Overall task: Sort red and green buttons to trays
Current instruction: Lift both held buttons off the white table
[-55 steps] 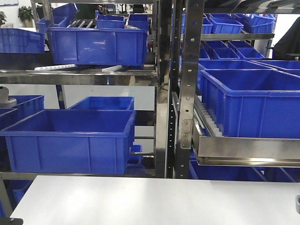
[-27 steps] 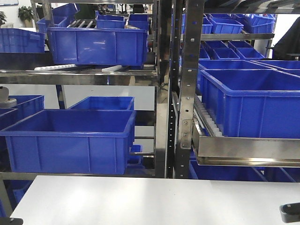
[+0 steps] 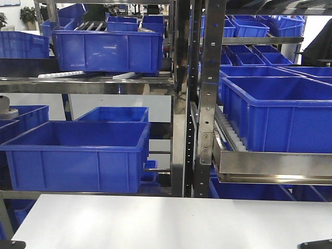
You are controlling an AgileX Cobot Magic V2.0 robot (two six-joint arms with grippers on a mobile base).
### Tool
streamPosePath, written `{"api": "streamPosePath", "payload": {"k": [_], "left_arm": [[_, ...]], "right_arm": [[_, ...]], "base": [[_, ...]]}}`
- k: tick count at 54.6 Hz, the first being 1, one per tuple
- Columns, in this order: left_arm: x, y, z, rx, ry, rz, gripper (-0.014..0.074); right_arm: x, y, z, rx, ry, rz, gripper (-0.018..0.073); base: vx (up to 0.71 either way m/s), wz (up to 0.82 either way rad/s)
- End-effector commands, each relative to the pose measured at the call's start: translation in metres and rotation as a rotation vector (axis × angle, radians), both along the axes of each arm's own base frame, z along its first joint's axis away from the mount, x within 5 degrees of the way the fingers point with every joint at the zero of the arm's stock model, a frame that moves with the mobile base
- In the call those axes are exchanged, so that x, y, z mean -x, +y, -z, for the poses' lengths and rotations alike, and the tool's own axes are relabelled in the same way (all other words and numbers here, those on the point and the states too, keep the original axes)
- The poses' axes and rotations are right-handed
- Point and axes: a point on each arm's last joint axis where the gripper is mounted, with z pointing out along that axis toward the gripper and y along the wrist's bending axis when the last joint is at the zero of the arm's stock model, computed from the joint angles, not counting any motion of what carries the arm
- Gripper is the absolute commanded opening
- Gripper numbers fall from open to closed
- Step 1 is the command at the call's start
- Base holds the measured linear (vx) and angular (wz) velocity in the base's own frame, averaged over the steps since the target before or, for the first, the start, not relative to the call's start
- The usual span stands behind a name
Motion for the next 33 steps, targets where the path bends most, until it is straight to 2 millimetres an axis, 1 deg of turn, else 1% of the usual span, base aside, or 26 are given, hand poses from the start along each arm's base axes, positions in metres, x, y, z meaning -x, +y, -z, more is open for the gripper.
{"api": "streamPosePath", "payload": {"k": [1, 6, 12, 29, 33], "left_arm": [[-0.008, -0.001, -0.015, 0.013, -0.089, -0.007, -0.0006], [-0.008, -0.001, -0.015, 0.013, -0.089, -0.007, -0.0006], [-0.008, -0.001, -0.015, 0.013, -0.089, -0.007, -0.0006], [-0.008, -0.001, -0.015, 0.013, -0.087, -0.007, -0.0006], [-0.008, -0.001, -0.015, 0.013, -0.083, -0.008, -0.0006]], "right_arm": [[-0.009, -0.001, -0.006, 0.004, -0.055, -0.013, 0.0538], [-0.011, -0.001, -0.001, 0.002, -0.045, -0.015, 0.0509], [-0.012, -0.001, 0.004, 0.001, -0.035, -0.009, 0.0446], [-0.012, 0.000, 0.005, -0.015, -0.033, 0.006, 0.0168], [-0.012, 0.000, 0.005, -0.018, -0.037, 0.009, 0.0114]], "base": [[0.00, 0.00], [0.00, 0.00], [0.00, 0.00], [0.00, 0.00], [0.00, 0.00]]}}
